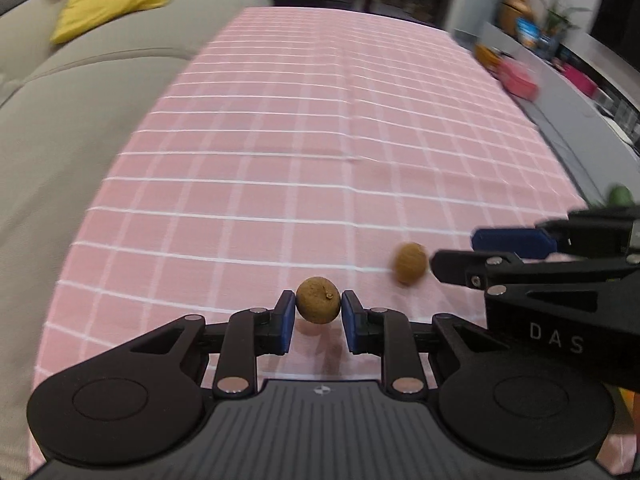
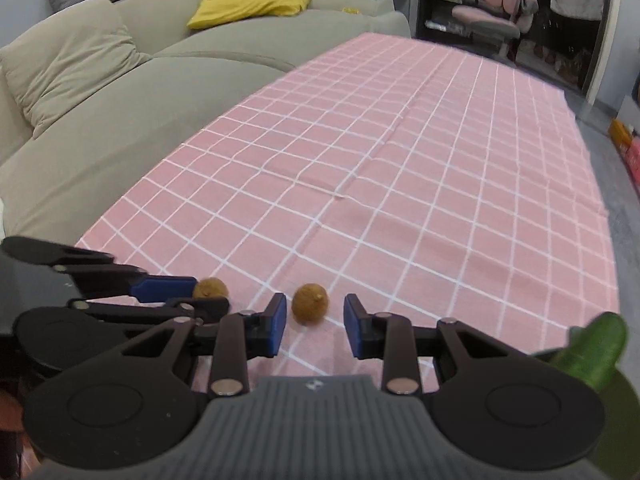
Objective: Organize fruits
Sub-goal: 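Grasp a brown fruit with the left gripper while right grasps the other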
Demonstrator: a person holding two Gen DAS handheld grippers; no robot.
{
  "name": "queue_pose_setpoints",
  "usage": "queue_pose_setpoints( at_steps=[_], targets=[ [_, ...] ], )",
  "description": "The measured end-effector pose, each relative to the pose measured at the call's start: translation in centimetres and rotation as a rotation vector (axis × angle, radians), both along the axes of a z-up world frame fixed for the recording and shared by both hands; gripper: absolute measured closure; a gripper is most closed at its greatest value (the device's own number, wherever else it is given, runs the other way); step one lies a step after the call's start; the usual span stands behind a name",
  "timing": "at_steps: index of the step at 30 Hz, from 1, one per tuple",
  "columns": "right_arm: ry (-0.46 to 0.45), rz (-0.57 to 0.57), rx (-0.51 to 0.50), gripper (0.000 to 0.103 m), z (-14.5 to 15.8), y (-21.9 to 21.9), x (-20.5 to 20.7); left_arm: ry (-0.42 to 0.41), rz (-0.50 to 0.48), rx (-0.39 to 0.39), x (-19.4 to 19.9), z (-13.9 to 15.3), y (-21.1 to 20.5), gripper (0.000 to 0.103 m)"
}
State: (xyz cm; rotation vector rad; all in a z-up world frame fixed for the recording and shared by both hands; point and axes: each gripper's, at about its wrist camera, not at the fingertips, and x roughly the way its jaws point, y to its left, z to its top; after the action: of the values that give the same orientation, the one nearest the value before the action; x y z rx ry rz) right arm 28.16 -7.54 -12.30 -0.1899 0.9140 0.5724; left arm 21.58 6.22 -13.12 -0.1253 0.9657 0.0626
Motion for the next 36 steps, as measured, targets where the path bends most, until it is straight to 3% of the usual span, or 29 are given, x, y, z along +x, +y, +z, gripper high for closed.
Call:
queue_pose_setpoints(
  at_steps=[3,8,15,19,26,36],
  targets=[
    [0.055,-0.040,0.004,0.074,-0.9,0.8,1.2,0.007,0.067,-0.002,0.0,0.0,1.1,0.076],
    [0.125,-0.087,0.004,0.074,-2.5,1.4,2.7,0.002,0.091,-0.023,0.4,0.6,1.6,0.076],
    [0.159,-0.114,-0.005,0.074,-3.6,1.8,3.3,0.006,0.118,-0.050,0.6,0.6,1.8,0.076],
    [0.163,-0.111,-0.010,0.081,-3.7,2.0,3.3,0.008,0.121,-0.059,0.4,0.8,1.8,0.076],
    [0.126,-0.093,-0.003,0.081,-2.3,1.7,2.3,-0.013,0.087,-0.084,0.1,2.1,1.3,0.076],
    [0.013,-0.061,0.015,0.081,2.2,-1.3,-3.2,-0.090,-0.022,-0.130,-2.2,5.9,-1.2,0.076]
  ],
)
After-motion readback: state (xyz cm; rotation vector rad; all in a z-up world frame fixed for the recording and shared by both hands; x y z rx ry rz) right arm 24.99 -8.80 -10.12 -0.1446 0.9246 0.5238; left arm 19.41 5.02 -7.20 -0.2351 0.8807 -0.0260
